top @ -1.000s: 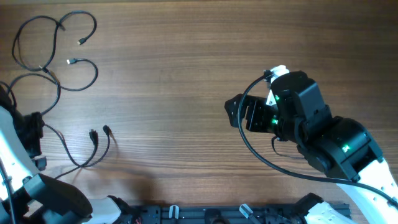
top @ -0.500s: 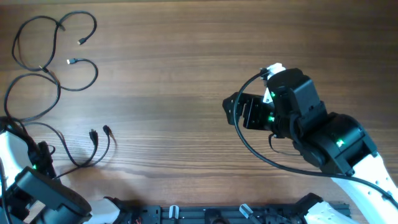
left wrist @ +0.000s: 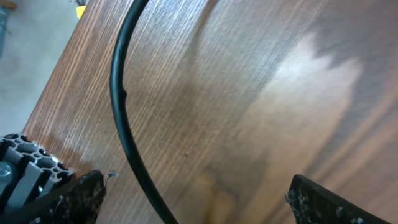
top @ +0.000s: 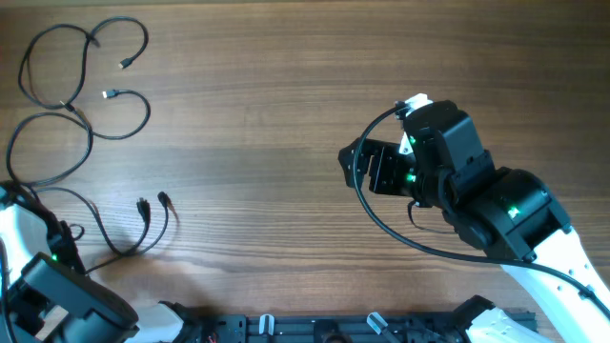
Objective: Untangle cables
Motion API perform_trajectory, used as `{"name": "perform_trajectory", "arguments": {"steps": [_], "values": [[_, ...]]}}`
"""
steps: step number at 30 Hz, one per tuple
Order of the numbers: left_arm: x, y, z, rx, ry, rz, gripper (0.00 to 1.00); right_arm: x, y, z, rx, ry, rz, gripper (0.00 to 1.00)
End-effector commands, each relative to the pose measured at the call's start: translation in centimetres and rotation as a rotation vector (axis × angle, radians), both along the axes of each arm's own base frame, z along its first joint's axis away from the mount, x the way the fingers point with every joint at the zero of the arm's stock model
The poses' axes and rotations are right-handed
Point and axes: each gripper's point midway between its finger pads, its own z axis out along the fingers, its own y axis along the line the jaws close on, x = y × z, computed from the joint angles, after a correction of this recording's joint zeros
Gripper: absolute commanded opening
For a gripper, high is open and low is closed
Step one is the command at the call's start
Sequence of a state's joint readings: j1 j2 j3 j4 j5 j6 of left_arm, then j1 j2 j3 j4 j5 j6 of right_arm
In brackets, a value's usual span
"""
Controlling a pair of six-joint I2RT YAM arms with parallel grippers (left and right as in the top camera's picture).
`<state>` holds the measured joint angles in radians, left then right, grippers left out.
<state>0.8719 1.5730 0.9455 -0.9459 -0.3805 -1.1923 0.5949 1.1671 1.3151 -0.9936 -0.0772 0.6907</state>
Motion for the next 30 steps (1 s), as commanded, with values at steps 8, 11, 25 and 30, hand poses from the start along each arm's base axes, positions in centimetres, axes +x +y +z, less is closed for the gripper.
{"name": "perform_trajectory", "arguments": {"steps": [8, 11, 25, 30], "values": [[-0.5, 0.3, -2.3, 0.038, 0.005, 0.024, 0.62, -0.1, 0.2, -0.3, -0.001, 0.011, 0.014, 1.0], [-0.4, 0.4, -2.3, 0.045, 0.0, 0.024, 0.43, -0.1, 0.2, -0.3, -0.001, 0.011, 0.014, 1.0], [2.1, 2.9, -2.1, 0.059, -0.002, -0.314, 0.11, -0.2, 0.2, -0.4, -0.004, 0.015, 0.015, 1.0], [3.1, 4.2, -1.7, 0.086, 0.016, -0.461, 0.11, -0.2, 0.2, -0.3, -0.004, 0.015, 0.015, 1.0]]}}
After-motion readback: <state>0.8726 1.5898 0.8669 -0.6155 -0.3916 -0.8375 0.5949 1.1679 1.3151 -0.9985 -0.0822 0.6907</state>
